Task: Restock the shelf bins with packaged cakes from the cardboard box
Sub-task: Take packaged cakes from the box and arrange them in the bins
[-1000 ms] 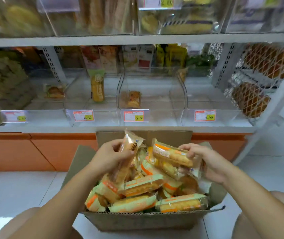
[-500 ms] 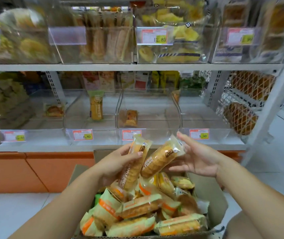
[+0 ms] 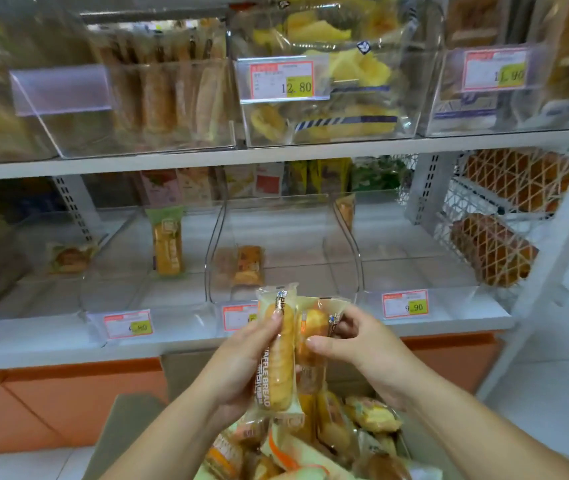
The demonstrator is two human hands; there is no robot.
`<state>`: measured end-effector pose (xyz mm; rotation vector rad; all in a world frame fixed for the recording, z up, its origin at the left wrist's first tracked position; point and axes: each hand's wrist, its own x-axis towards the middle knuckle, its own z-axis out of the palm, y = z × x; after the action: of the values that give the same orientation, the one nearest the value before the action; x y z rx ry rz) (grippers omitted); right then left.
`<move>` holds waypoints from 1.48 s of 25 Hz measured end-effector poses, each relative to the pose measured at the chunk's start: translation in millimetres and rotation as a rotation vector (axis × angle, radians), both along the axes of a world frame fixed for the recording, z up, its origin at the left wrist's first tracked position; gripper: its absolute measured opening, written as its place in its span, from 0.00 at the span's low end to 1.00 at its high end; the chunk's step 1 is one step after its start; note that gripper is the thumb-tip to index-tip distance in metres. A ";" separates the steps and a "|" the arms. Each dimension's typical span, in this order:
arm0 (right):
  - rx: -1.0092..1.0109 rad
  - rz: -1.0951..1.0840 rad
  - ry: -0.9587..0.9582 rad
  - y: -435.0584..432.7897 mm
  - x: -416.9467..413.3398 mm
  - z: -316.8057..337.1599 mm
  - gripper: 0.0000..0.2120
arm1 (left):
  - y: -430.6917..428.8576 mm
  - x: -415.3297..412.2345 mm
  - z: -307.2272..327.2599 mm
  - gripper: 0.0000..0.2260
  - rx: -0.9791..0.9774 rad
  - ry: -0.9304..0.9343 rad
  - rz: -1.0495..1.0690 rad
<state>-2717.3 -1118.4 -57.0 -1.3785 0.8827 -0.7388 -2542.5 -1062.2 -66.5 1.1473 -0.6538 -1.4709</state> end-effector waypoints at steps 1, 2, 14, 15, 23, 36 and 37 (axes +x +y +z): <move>-0.081 -0.041 0.012 -3.1 -5.8 10.7 0.18 | -6.4 -4.3 7.8 0.18 -0.026 0.004 -0.011; -0.140 -0.115 -0.013 -10.5 -14.3 24.2 0.15 | -13.9 -8.0 17.3 0.18 -0.056 -0.009 -0.010; -0.149 -0.366 0.305 -268.3 -32.9 25.6 0.19 | -128.4 -21.6 44.1 0.19 -0.196 -0.377 0.150; -0.145 -0.355 0.320 -281.8 -27.2 15.3 0.20 | -133.0 -21.3 41.0 0.19 -0.196 -0.380 0.155; -0.144 -0.418 0.314 -324.0 -10.9 -23.0 0.24 | -150.9 -21.4 30.3 0.20 -0.196 -0.380 0.195; -0.532 -0.229 0.160 -155.7 -23.6 51.0 0.06 | -150.6 -44.1 50.1 0.21 -0.303 -0.025 0.092; -0.537 -0.113 0.208 -134.9 -23.1 54.3 0.11 | -152.1 -49.3 52.6 0.20 -0.346 -0.010 0.076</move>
<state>-2740.4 -1253.3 -2.7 -1.9179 0.9710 -0.9774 -2591.8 -1214.3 -14.0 0.9007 -0.8264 -1.2302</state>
